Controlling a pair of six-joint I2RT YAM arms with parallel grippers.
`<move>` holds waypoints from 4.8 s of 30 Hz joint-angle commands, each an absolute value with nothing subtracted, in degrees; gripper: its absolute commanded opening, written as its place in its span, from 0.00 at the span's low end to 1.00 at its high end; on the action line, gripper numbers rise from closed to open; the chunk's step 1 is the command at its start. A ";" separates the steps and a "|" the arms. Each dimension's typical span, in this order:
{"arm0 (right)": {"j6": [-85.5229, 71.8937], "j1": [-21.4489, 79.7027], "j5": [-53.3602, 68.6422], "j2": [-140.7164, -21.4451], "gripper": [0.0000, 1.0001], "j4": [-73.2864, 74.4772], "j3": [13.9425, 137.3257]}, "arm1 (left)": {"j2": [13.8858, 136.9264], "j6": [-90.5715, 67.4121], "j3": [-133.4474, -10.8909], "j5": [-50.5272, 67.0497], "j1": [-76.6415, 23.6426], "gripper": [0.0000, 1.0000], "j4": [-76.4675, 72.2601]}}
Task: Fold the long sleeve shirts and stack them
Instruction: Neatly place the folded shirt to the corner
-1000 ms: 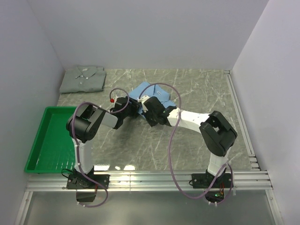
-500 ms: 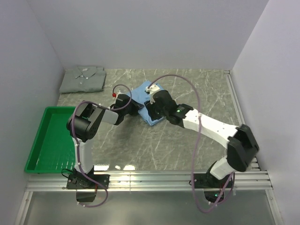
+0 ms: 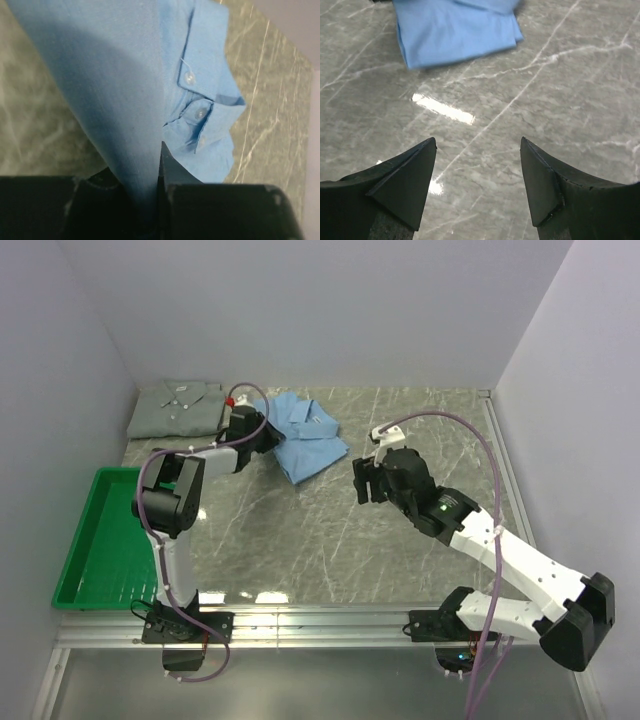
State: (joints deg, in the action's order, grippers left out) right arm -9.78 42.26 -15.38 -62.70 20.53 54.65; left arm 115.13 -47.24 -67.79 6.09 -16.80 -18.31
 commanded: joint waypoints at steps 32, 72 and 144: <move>-8.18 40.78 -21.45 -62.84 0.74 23.20 56.25 | 122.17 -20.37 -94.67 -9.85 -1.59 0.00 -5.97; -6.68 40.69 -21.36 -63.46 0.73 24.17 56.87 | 122.96 -81.56 -73.82 -3.43 16.87 0.00 -47.19; -8.96 40.69 -20.39 -57.13 0.70 25.58 55.11 | 99.94 -51.79 -76.99 -13.53 20.66 0.85 8.52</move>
State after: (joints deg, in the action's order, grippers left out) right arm -8.08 41.19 -18.85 -58.94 25.39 53.98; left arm 106.48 -56.07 -77.03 -11.62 21.67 5.89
